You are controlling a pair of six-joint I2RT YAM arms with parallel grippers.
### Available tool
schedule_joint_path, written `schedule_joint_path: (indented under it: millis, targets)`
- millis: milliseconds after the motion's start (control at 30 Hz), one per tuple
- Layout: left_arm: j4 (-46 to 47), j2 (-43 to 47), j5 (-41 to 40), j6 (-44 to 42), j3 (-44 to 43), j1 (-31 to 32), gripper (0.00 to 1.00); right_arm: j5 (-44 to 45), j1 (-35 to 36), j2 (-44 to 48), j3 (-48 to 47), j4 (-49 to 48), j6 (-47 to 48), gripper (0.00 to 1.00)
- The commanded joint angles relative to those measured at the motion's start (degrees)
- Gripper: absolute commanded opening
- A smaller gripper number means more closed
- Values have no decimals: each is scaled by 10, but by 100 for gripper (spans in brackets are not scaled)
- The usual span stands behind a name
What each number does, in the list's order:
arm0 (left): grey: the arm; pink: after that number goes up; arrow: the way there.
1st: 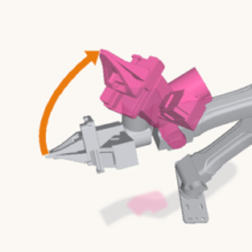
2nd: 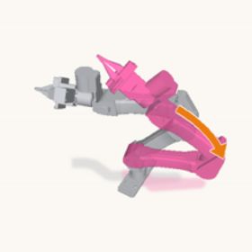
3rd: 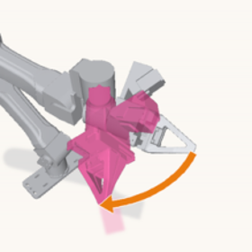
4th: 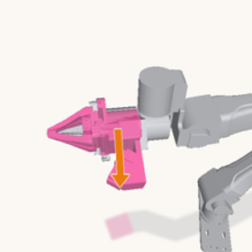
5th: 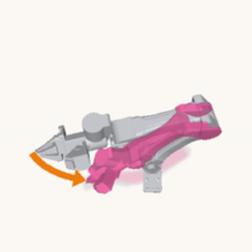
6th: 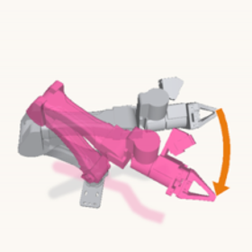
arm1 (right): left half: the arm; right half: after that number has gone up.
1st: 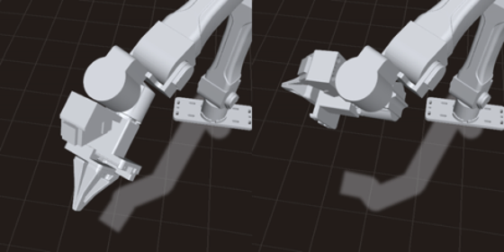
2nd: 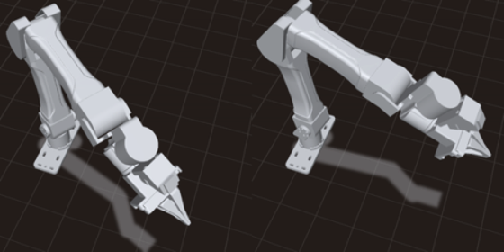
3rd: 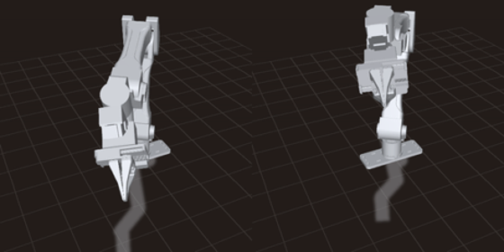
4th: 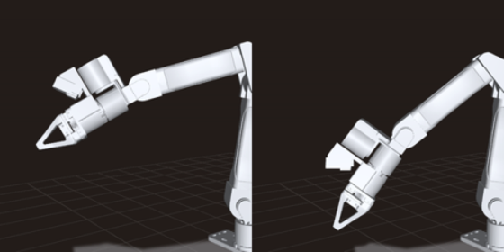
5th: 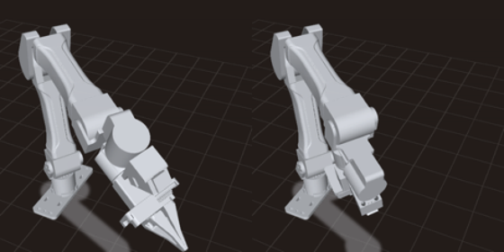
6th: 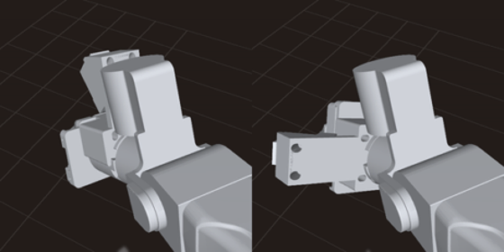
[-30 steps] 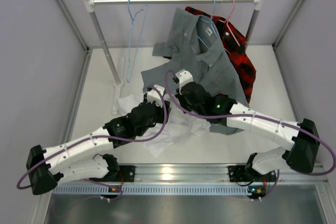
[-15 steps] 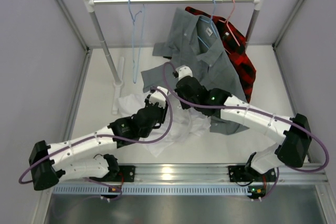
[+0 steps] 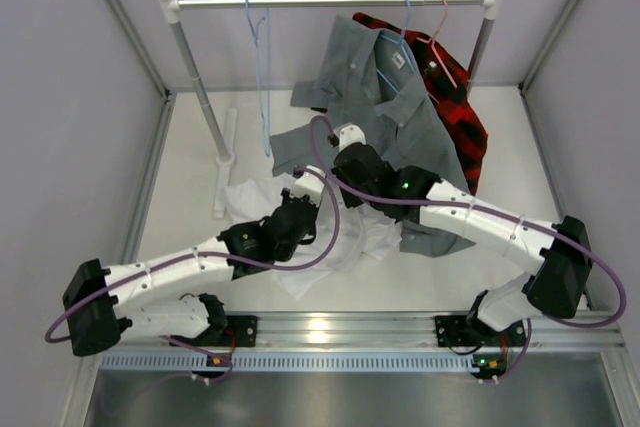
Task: Place the shirt on the hanger
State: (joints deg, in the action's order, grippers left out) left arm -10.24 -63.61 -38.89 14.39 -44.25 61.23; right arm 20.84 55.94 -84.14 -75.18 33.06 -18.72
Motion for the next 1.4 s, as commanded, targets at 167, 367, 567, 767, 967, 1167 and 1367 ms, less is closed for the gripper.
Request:
schedule_joint_path:
  millis: [167, 367, 567, 767, 967, 1167, 1367]
  targets:
    - [33, 68, 9, 5, 13, 2, 0, -33, -9, 13, -16, -2, -4, 8]
    - [36, 108, 6, 62, 63, 1, 0, -69, -11, 21, -84, -7, 7, 53]
    - [103, 158, 13, 92, 142, 1, 0, -75, -10, -47, -249, 2, 0, 63]
    - [129, 175, 2, 107, 167, 1, 0, -106, 3, -153, -422, 5, 48, 79]
    - [128, 169, 14, 121, 177, 1, 0, -29, 3, -239, -512, 5, 129, 77]
    - [123, 165, 24, 115, 171, 1, 0, 2, 2, -273, -551, 7, 163, 56]
    - [119, 156, 33, 114, 163, 1, 0, -20, -1, -283, -551, 0, 205, 35]
